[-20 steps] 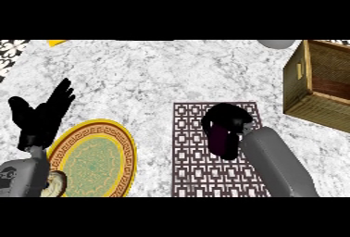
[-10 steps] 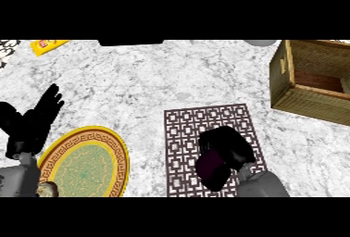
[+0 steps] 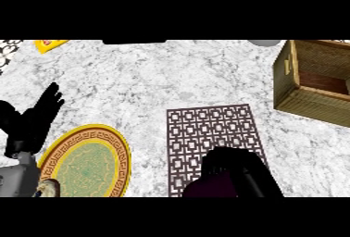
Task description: Pick the eggplant from the placemat and place it in the basket
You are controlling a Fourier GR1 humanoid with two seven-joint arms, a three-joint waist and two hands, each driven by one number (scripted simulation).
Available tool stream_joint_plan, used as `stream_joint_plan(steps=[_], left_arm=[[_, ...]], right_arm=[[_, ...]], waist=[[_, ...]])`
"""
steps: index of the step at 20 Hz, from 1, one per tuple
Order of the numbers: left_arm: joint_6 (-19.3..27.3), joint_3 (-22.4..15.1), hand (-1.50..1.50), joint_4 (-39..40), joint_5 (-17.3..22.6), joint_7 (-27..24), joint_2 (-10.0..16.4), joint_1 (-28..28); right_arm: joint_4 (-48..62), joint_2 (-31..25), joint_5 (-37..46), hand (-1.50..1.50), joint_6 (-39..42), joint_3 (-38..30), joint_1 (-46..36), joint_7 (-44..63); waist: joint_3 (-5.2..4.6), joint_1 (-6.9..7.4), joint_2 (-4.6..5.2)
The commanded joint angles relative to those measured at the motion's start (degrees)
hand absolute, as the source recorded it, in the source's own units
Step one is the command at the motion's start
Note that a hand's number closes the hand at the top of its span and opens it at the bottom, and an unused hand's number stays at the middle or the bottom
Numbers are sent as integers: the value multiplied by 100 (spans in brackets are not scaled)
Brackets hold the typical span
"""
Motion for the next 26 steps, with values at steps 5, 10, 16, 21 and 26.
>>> stream_joint_plan(steps=[5,10,16,21,26], left_arm=[[-95,-96,0,-37,6,-11,-68,19],[-127,-59,0,-9,47,143,12,-258],[-182,-88,0,69,-23,-69,-1,-187],[-99,-1,0,483,-94,-235,-23,-412],[-25,-188,0,-25,-127,101,-153,-274]], right_arm=[[-2746,15,840,150,204,668,-164,2509],[-2340,15,847,150,518,-121,-1835,3544],[-1919,15,402,150,1100,-1262,-3681,4477],[-1011,-334,-181,150,1378,-2950,-4852,4050],[-311,-1170,-128,150,1829,-3612,-5419,4006]], waist=[[-10,167,56],[-13,213,70],[-7,245,78],[-1,217,113],[2,223,79]])
